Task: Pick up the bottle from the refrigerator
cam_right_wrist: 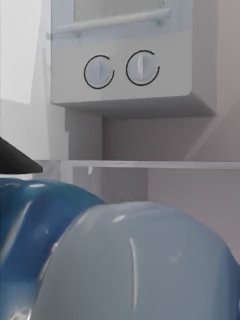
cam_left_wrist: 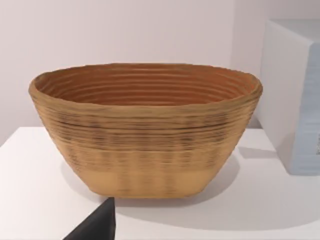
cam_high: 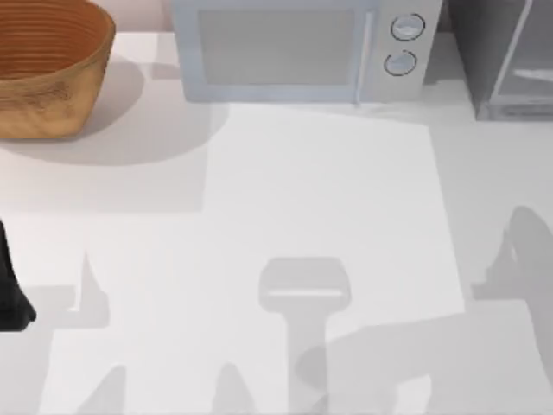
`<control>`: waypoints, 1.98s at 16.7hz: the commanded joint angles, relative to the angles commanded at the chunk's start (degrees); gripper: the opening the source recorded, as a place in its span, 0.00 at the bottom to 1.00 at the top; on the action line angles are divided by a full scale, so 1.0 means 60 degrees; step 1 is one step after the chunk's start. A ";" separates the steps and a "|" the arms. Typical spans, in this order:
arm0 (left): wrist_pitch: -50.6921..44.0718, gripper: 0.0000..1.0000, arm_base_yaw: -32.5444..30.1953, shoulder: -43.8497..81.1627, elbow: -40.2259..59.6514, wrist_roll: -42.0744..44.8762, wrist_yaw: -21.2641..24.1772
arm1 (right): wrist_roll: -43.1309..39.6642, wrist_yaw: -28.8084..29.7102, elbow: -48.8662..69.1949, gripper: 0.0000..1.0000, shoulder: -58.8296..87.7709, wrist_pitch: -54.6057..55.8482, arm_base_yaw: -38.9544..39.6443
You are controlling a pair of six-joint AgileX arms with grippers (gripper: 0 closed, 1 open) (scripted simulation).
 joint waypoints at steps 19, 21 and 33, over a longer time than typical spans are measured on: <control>0.0000 1.00 0.0000 0.0000 0.0000 0.0000 0.0000 | 0.0009 0.4289 0.0023 0.00 0.9395 0.9273 0.4184; 0.0000 1.00 0.0000 0.0000 0.0000 0.0000 0.0000 | 0.0027 0.4253 0.0001 0.00 0.9406 0.9273 0.4131; 0.0000 1.00 0.0000 0.0000 0.0000 0.0000 0.0000 | -0.0018 0.2598 0.1688 0.00 1.3420 1.1640 0.2431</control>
